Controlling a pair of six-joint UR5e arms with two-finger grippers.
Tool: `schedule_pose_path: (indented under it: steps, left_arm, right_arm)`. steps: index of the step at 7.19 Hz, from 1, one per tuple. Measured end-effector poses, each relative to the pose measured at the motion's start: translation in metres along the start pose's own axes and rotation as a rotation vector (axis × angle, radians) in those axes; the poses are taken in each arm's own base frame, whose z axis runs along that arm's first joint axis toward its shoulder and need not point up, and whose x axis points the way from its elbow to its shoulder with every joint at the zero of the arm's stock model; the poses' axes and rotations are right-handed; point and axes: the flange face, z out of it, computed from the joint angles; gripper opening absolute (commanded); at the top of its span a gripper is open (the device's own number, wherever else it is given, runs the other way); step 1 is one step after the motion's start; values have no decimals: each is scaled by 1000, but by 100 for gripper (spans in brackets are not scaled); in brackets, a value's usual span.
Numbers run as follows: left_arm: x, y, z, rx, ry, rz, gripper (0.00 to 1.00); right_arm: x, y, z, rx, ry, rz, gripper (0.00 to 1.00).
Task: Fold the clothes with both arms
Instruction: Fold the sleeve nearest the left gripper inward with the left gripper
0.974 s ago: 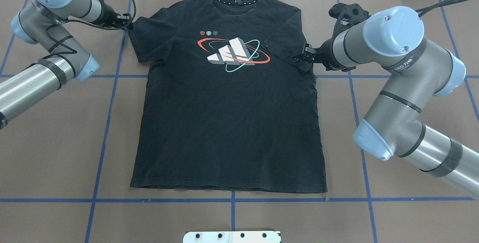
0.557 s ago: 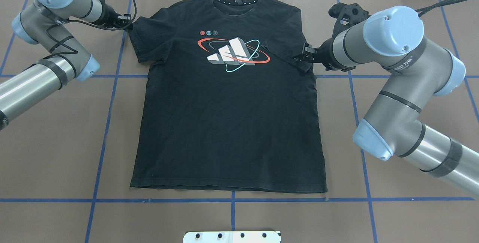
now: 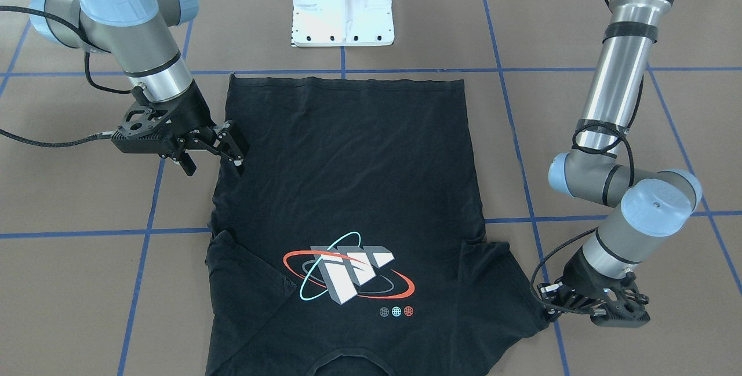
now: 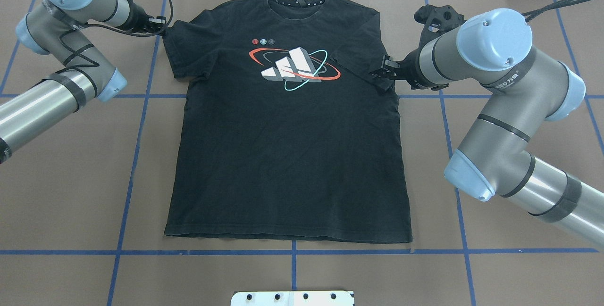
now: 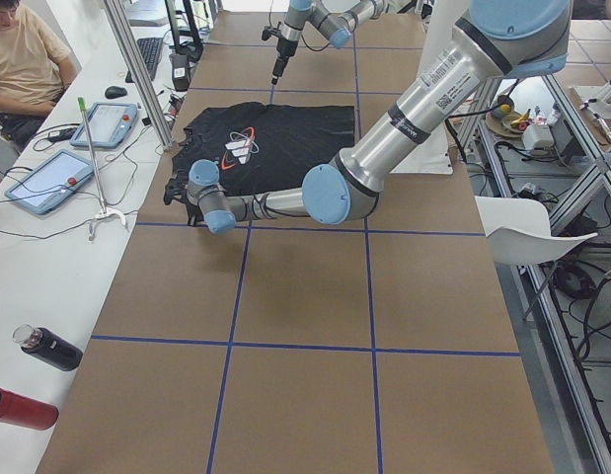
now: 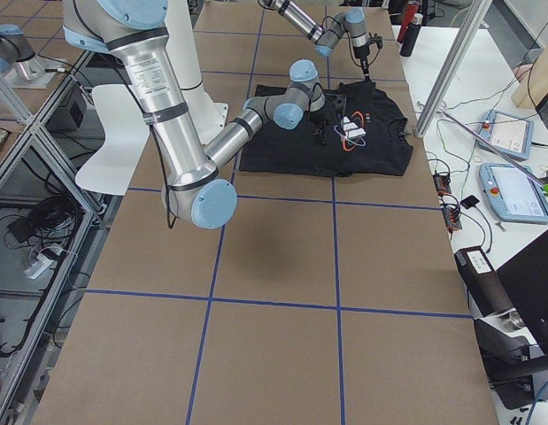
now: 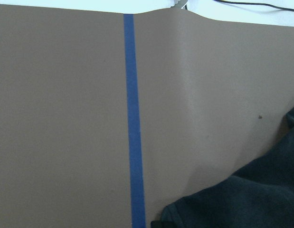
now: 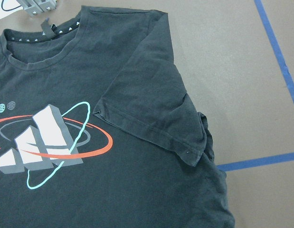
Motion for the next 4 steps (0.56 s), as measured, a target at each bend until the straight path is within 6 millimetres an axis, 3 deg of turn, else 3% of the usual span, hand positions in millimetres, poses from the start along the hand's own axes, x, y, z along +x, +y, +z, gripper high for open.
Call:
schedule_pose_path:
  steps: [3,4]
  left_arm:
    - [44,1,-56,30,137,-63,0]
    - [71,2,-66,27,168,-116,0]
  right_arm:
    - [-2,0,1,-1,-4,-5,100]
    - [-2,0,2,-1,-5,-12,100]
